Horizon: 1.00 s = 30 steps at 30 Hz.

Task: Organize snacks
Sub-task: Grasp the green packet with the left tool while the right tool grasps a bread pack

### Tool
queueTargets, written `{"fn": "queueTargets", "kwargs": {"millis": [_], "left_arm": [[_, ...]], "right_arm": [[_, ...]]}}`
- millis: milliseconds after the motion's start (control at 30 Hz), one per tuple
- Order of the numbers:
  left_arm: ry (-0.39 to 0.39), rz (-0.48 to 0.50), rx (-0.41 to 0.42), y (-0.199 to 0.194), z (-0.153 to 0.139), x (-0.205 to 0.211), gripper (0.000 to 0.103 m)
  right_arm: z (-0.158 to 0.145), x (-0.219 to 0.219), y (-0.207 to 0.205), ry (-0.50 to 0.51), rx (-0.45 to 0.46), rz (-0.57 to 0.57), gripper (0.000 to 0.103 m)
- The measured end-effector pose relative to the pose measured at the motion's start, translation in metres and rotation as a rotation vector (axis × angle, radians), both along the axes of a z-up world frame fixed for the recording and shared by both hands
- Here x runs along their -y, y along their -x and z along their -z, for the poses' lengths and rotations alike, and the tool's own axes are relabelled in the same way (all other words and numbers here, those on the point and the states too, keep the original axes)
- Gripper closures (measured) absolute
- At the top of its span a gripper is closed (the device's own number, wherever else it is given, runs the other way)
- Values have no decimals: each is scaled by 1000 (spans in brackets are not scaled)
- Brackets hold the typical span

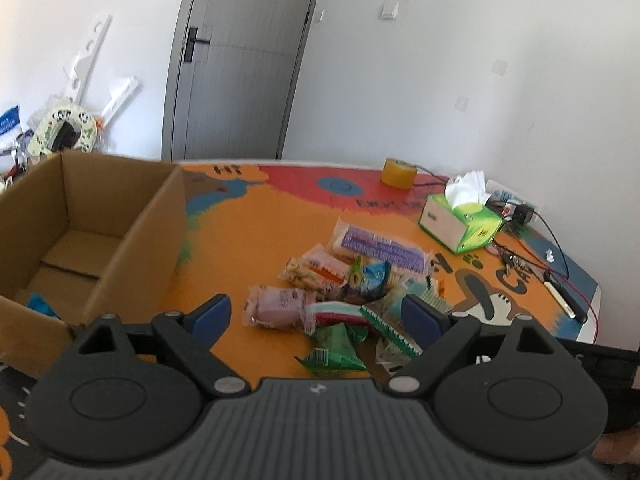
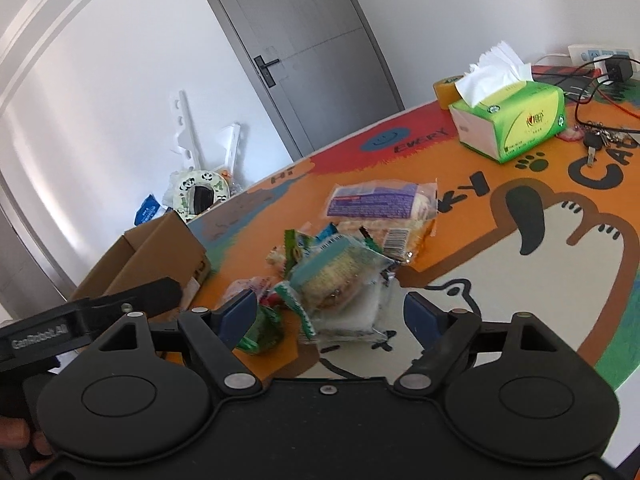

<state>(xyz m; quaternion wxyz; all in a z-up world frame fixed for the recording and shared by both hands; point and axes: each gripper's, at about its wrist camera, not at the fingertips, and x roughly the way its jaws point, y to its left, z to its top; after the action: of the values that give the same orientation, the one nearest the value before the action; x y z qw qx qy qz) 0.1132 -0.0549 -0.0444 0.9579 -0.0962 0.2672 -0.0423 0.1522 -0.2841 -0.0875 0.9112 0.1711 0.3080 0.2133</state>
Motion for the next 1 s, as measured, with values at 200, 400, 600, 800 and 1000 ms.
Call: {"fn": "queueTargets", "kwargs": {"millis": [200, 400, 600, 800, 1000], "left_arm": [[5, 0, -52, -17, 19, 4, 13], [1, 7, -90, -33, 34, 10, 16], [9, 4, -125, -42, 47, 8, 25], [46, 37, -129, -45, 50, 6, 53], [66, 41, -127, -44, 48, 3, 69]], "right_arm": [[10, 5, -7, -5, -18, 3, 23], [20, 8, -13, -16, -37, -2, 23], [26, 2, -22, -25, -43, -27, 22], [25, -6, -36, -26, -48, -14, 22], [18, -17, -46, -9, -30, -9, 13]]}}
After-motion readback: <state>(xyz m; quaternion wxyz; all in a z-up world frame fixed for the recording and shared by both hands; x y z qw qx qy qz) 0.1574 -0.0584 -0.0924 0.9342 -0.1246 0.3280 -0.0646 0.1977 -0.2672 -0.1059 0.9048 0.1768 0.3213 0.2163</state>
